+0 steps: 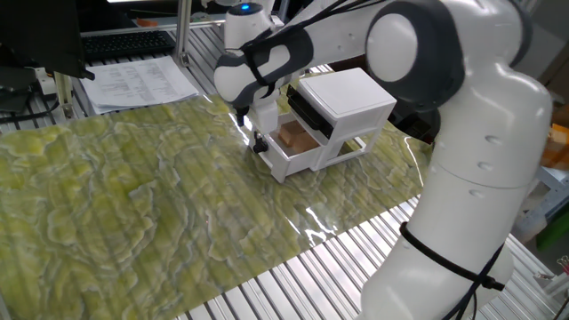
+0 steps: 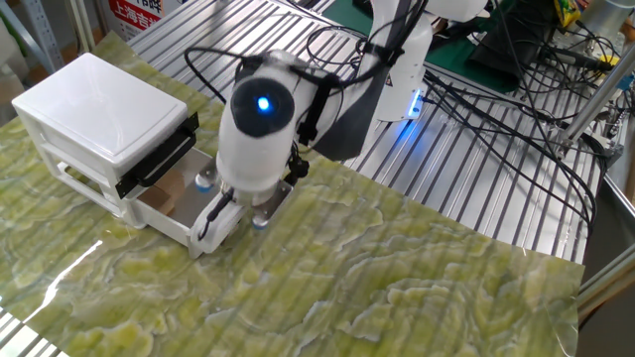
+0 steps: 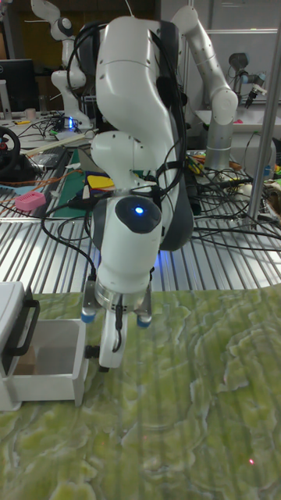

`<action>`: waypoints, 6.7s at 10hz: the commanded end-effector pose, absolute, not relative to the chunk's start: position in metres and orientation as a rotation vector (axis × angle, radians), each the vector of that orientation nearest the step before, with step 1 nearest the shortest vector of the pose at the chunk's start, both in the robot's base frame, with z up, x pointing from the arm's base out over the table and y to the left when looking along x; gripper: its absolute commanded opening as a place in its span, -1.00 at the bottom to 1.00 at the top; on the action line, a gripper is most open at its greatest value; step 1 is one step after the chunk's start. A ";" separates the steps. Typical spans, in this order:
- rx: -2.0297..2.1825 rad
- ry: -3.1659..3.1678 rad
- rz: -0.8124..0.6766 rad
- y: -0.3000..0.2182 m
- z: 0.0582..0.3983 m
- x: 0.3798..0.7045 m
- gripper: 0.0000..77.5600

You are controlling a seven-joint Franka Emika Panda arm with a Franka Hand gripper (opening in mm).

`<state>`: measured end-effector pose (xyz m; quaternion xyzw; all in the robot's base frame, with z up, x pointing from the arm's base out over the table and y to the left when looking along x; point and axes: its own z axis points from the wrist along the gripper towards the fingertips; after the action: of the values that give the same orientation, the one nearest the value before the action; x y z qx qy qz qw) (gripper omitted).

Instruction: Grasp the handle and close the drawer

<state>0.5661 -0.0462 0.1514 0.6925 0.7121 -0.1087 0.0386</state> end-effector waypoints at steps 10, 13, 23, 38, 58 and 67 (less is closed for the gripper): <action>2.053 2.212 -0.397 -0.064 0.125 0.546 0.99; 2.066 2.204 -0.394 -0.063 0.123 0.547 0.99; 2.045 2.196 -0.446 -0.062 0.116 0.548 0.99; 2.051 2.180 -0.454 -0.059 0.120 0.548 -0.97; 2.111 2.165 -0.392 -0.075 0.129 0.550 -0.97; 2.084 2.151 -0.433 -0.090 0.119 0.551 -0.97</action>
<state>0.5506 -0.0849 0.1200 0.6888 0.7087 -0.1420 0.0555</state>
